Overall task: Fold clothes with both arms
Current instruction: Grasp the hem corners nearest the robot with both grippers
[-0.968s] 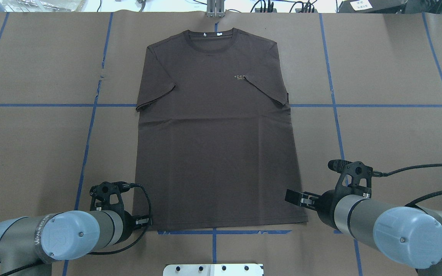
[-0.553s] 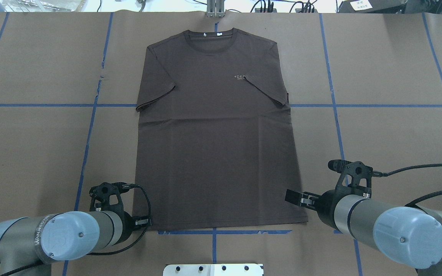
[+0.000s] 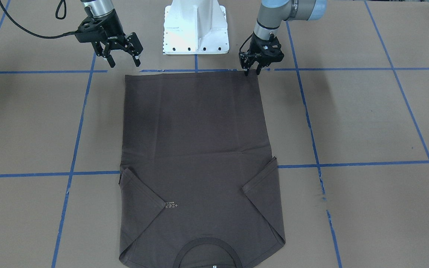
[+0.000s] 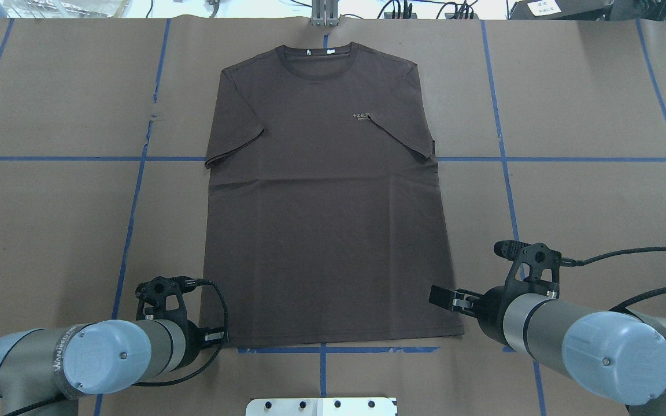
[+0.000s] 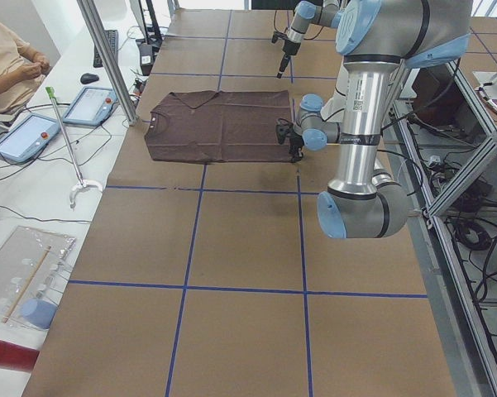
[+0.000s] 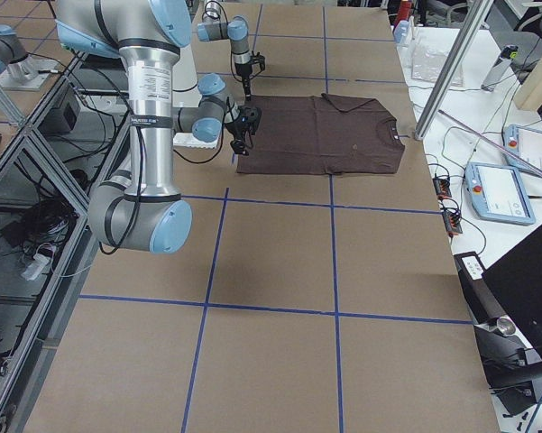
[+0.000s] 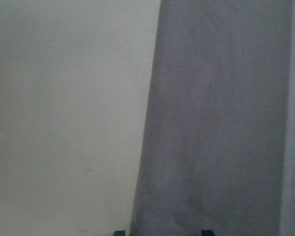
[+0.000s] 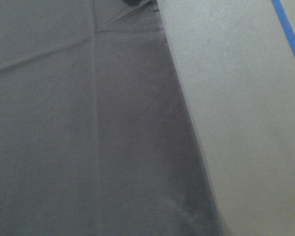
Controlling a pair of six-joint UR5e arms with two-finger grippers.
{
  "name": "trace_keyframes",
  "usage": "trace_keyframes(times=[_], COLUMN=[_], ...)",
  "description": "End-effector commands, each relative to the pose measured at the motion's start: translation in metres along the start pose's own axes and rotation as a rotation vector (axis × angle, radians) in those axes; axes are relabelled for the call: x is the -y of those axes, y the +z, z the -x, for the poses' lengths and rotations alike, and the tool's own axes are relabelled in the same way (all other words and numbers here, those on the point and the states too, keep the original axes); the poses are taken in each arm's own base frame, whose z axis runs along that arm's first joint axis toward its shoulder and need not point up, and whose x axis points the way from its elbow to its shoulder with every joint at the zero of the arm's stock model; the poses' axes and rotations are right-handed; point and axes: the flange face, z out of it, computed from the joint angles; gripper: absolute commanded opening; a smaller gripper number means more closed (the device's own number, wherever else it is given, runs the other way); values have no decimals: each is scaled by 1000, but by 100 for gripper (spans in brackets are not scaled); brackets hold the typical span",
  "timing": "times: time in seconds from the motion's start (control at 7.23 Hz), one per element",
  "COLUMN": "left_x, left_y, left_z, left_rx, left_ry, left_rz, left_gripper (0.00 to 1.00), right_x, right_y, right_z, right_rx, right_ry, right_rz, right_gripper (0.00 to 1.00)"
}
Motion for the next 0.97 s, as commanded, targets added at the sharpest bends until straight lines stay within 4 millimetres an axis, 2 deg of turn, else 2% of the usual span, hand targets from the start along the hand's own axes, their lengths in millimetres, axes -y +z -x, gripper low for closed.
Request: trace_keyframes(times=[0.0,0.28,0.41,0.55,0.83], left_x=[-1,-1,-1,-1,0], left_y=[0,-5,-7,-8,-10], left_z=[0,-3,-6,-9,-11], left_rx=[2,-10,-18,-24,-31], left_ry=[3,2,1,0,-3], left_rz=[4,5,5,5,0], left_gripper=[0,0,0,0,0], right_x=[0,-1,-1,-7,-19], right_y=[1,5,9,30,52], right_z=[-1,-4,-5,-12,-18], right_rx=[-3,-13,-21,-53,-86], right_ry=[0,-2,0,39,25], right_rz=[0,-3,-29,-47,-60], right_gripper=[100,100,95,88,85])
